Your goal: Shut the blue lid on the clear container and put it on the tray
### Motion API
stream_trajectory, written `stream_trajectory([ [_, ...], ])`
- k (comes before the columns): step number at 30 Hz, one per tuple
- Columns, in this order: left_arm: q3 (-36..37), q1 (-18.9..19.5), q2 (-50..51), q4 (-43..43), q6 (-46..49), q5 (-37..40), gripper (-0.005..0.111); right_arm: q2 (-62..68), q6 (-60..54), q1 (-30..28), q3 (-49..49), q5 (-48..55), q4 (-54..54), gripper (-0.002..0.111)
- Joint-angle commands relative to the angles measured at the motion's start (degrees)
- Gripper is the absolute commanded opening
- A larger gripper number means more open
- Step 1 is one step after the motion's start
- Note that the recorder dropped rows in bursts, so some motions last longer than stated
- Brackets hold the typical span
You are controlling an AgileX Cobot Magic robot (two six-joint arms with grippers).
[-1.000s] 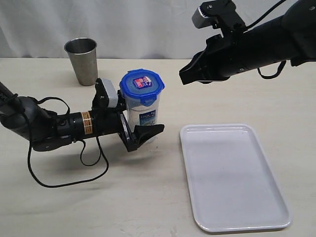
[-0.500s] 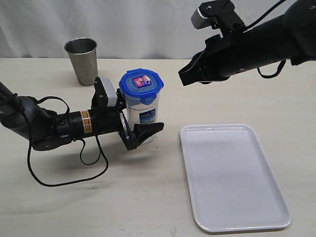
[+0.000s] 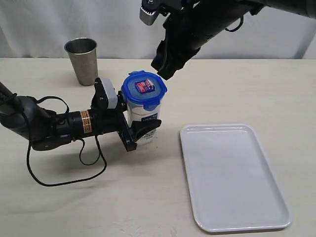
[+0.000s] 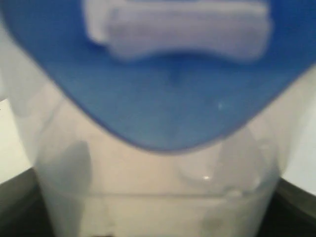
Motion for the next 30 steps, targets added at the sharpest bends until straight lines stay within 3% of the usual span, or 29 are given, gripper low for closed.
stream_trajectory([
  [1, -0.26, -0.42, 0.07, 0.36, 2.45, 0.50, 0.020, 0.16, -9.22, 0.12, -0.60, 4.37, 1.03, 0.042],
  [2, -0.26, -0.42, 0.07, 0.91, 4.03, 0.90, 0.001, -0.05, -18.07, 0.12, -0.60, 7.31, 5.05, 0.042],
  [6, -1.25, -0.42, 0.07, 1.77, 14.14, 3.69, 0.000, -0.09, -34.62, 0.12, -0.60, 9.07, 13.38, 0.042],
  [11, -1.19, -0.42, 0.07, 2.41, 20.94, 4.04, 0.000, 0.17, -30.51, 0.12, -0.60, 8.10, 8.36, 0.042],
  [14, -1.19, -0.42, 0.07, 5.09, 31.66, 6.87, 0.000, 1.59, -30.79, 0.12, -0.60, 8.10, 8.36, 0.046],
  [23, -1.19, -0.42, 0.07, 4.07, 29.05, 7.01, 0.000, 3.79, -30.79, 0.12, -0.49, 13.11, 6.53, 0.048],
  [30, -1.28, -0.42, 0.07, 3.80, 28.95, 7.00, 0.000, 3.89, -31.90, 0.64, 4.36, 11.41, 6.99, 0.039],
])
